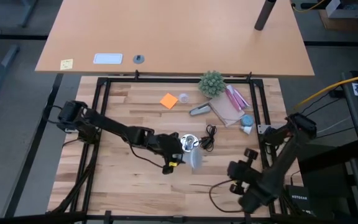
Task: Screw lightbulb
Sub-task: Insert the lightbulb in the silver lamp
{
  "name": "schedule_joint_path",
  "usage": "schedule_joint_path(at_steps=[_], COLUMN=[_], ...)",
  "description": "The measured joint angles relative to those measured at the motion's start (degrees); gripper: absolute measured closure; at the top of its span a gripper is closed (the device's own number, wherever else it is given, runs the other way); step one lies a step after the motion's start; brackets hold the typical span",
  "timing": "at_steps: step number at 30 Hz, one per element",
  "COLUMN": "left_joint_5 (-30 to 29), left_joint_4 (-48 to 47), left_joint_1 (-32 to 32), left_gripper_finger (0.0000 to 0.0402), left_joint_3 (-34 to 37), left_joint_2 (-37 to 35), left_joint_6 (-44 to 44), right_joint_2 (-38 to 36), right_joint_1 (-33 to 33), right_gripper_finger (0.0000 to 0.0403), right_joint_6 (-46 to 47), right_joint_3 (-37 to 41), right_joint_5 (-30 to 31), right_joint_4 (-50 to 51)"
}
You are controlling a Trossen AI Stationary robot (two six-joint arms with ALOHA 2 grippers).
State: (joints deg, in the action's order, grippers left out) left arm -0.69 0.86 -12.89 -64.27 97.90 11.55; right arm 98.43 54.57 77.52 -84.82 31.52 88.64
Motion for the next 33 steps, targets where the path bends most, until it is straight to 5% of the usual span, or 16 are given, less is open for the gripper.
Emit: schedule_joint_path(at_steps=[8,11,21,33], left_joint_5=[-4.35,-6.48,-7.85,-7.69], left_joint_4=[5.55,9.8,13.74,16.61], left_joint_1=[2.94,3.29,3.95,4.74], left_gripper_finger=[0.026,0.026,0.0259,0.0259], left_joint_3=[-0.02,-0.02,0.04,0.04], left_joint_2=[-4.37,-3.49,0.05,7.19], left_joint_6=[0.15,0.29,0.07,-0.69], right_joint_2=[-0.14,-0.04,0.02,0.02], right_joint_1=[7.73,7.72,-2.38,-10.49], right_gripper_finger=[0.0397,0.0397,0.0397,0.0397], right_joint_6=[18.6,22.57,36.96,42.05], right_joint_3=[4.68,10.73,29.54,32.42], right_joint_5=[33.27,40.63,53.04,53.58], right_joint_4=[-5.95,-12.18,-26.69,-26.85])
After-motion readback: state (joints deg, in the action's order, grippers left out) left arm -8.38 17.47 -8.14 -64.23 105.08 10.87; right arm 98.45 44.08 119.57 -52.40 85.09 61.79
